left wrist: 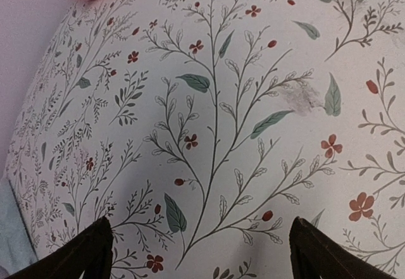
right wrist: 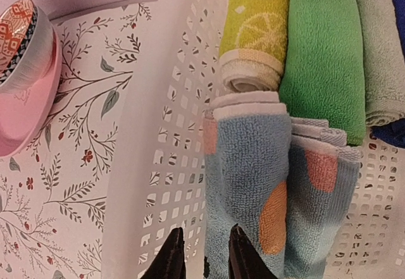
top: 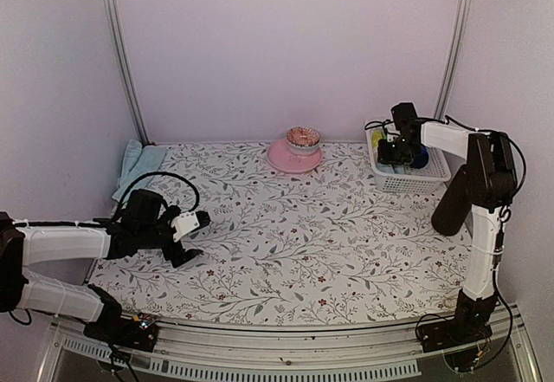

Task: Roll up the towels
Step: Adjust the towel in the bin.

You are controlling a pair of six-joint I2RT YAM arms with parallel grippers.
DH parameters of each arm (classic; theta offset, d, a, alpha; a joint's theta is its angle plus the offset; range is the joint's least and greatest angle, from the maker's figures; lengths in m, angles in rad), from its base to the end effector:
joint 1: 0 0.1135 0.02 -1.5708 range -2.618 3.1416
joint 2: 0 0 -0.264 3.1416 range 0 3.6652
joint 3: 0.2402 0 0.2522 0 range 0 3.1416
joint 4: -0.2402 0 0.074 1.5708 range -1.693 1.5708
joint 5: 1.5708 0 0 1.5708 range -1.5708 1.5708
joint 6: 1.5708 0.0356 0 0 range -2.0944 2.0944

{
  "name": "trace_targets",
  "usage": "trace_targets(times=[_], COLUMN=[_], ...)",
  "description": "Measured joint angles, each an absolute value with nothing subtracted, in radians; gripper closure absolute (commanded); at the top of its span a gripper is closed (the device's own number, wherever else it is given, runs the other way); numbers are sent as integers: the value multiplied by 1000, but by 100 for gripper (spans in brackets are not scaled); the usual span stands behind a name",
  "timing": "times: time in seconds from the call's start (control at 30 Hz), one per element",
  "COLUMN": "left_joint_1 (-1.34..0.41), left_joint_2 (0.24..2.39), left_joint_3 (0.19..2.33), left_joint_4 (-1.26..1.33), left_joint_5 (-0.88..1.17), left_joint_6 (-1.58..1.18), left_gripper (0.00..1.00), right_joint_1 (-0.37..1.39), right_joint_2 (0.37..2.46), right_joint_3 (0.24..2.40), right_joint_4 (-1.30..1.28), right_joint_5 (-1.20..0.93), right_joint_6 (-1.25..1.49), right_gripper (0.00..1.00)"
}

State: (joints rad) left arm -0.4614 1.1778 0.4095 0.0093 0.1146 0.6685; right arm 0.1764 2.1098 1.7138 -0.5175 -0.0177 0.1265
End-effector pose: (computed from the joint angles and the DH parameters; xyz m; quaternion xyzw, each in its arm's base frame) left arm 0.1917 -0.0998 0.1550 0.5102 0.7626 -0.0116 0.3975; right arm 0.4642 0.0834 0.2142 -0.0265 0.9461 0.0570 0.3178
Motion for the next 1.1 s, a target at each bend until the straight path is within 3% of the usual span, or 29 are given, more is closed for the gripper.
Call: trace_targets(times=[0.57, 1.1], left_joint_1=[-461, -461], left_joint_2=[1192, 1205], left_joint_3=[410, 410], left_joint_4=[15, 18], left_joint_5=[111, 103], left_joint_6=[668, 668], left_gripper=[3, 3], right_joint_1=[164, 163], right_joint_2=[2186, 2187], right_joint_3=[1743, 1761], right_joint_4=[-572, -629], right_joint_5=[-35, 84], right_joint_6=[114, 84], right_gripper=[72, 68])
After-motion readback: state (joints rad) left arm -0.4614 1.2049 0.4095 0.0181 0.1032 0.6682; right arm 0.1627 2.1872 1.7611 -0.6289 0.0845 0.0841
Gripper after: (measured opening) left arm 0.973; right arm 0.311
